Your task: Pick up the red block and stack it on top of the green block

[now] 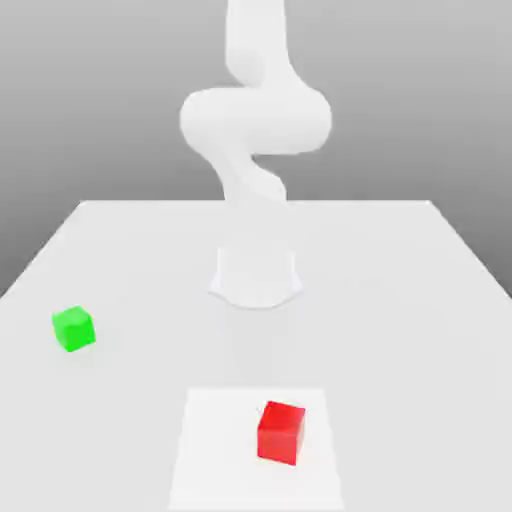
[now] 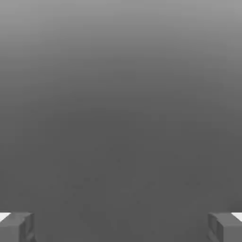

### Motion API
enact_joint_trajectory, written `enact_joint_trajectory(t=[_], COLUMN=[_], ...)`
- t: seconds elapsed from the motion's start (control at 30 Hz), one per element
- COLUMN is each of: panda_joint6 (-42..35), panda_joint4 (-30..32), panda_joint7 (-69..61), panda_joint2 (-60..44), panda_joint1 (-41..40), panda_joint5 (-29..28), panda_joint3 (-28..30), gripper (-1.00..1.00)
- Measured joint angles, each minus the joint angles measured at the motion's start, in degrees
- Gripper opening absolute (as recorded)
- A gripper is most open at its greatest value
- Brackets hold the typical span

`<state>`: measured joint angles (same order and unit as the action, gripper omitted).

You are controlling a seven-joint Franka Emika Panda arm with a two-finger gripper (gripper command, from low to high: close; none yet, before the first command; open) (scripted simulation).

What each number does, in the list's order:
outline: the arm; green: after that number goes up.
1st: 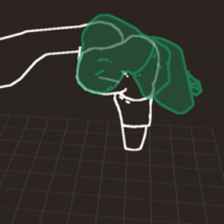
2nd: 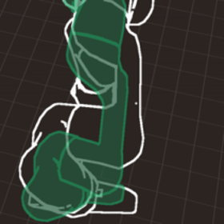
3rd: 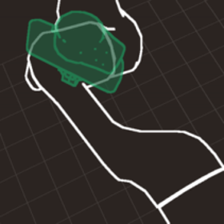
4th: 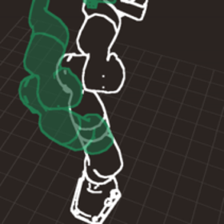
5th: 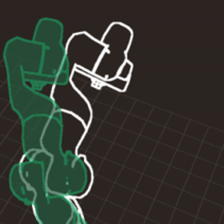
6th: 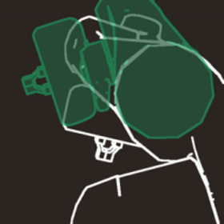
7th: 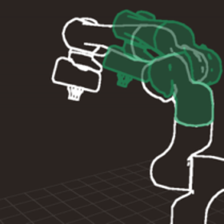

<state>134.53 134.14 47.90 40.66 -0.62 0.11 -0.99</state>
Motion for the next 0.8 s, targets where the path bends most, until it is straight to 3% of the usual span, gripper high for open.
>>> enact_joint_trajectory(t=[0.67, 0.8], panda_joint6=[22.2, 28.5], panda_joint4=[19.0, 19.2], panda_joint7=[18.3, 20.7], panda_joint2=[-42.0, -50.3], panda_joint1=[-1.9, -1.2], panda_joint5=[-1.3, -3.3], panda_joint3=[-5.7, -4.6], gripper=[0.00, 0.00])
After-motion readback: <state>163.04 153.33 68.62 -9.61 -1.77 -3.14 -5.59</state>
